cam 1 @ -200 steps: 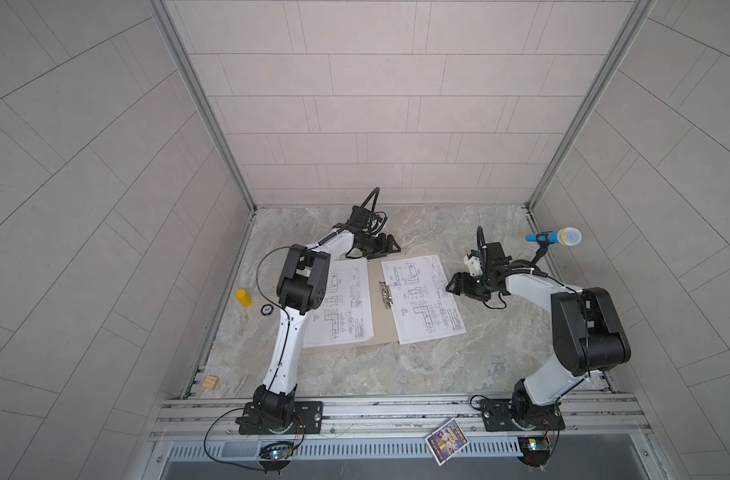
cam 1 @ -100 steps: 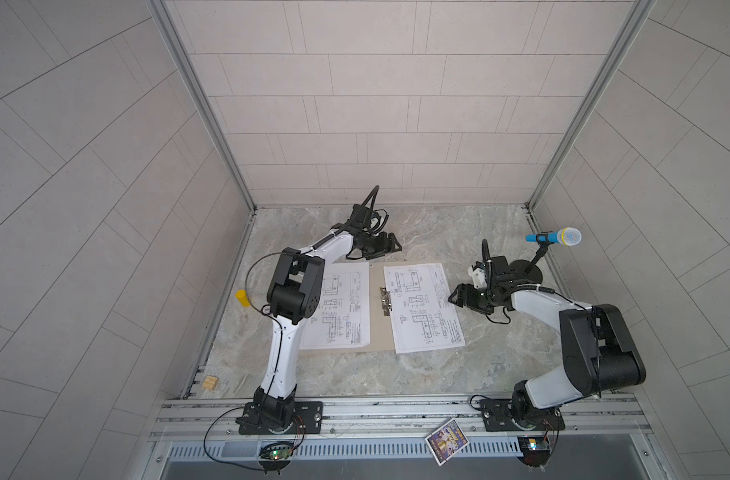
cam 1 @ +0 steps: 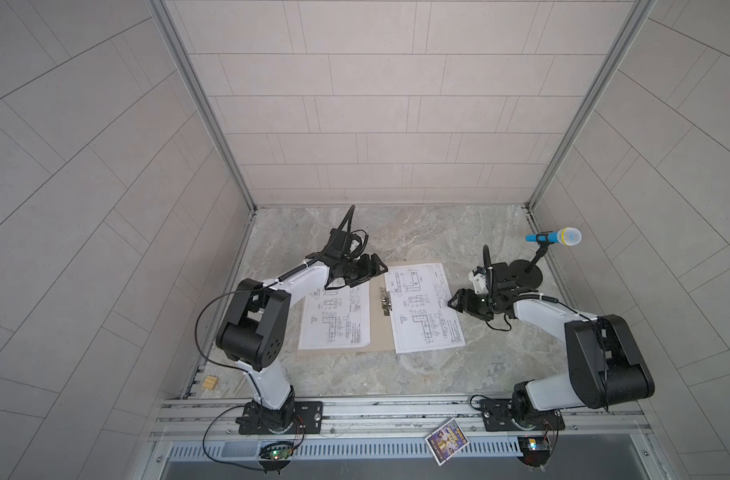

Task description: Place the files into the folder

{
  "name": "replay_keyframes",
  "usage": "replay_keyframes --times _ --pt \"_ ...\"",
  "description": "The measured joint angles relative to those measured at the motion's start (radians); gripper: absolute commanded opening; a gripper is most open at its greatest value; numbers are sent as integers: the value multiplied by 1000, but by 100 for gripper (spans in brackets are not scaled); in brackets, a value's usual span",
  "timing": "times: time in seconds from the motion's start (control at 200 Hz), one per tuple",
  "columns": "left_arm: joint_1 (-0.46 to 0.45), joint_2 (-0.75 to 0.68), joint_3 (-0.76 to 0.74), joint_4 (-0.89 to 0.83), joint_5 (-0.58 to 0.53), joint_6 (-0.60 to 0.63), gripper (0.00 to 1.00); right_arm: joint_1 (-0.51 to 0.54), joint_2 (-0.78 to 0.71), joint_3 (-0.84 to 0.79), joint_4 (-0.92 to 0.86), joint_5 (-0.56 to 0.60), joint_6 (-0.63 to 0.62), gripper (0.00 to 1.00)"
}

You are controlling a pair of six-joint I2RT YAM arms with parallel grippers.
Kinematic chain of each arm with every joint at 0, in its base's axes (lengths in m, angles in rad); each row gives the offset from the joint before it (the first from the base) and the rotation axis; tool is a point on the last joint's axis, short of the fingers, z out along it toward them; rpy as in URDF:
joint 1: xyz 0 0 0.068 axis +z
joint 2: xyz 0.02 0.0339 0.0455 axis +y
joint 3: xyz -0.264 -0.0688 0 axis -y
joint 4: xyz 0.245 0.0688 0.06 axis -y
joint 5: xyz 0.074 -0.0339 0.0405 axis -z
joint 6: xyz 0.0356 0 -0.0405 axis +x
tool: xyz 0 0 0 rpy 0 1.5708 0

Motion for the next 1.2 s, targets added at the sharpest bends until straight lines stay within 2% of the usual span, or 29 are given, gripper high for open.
replay_keyframes --times 0.215,0.34,0.48,0.64,0.956,1.196 --pt "-19 -214 -169 68 25 -86 86 3 -6 -6 0 -3 8 73" --pt "-58 -267 -236 138 40 -162 86 3 -6 -6 -1 -3 8 73" --pt "-115 -270 -310 211 55 -234 86 3 -10 -6 -8 -3 8 73" --pt "-127 -271 -388 248 52 -286 87 4 -18 -10 -19 1 15 73" --pt "-153 -182 -381 404 73 -364 88 14 -51 -41 -14 -4 41 73" --pt "-157 -142 -367 447 75 -388 88 15 -76 -62 -17 -7 62 73"
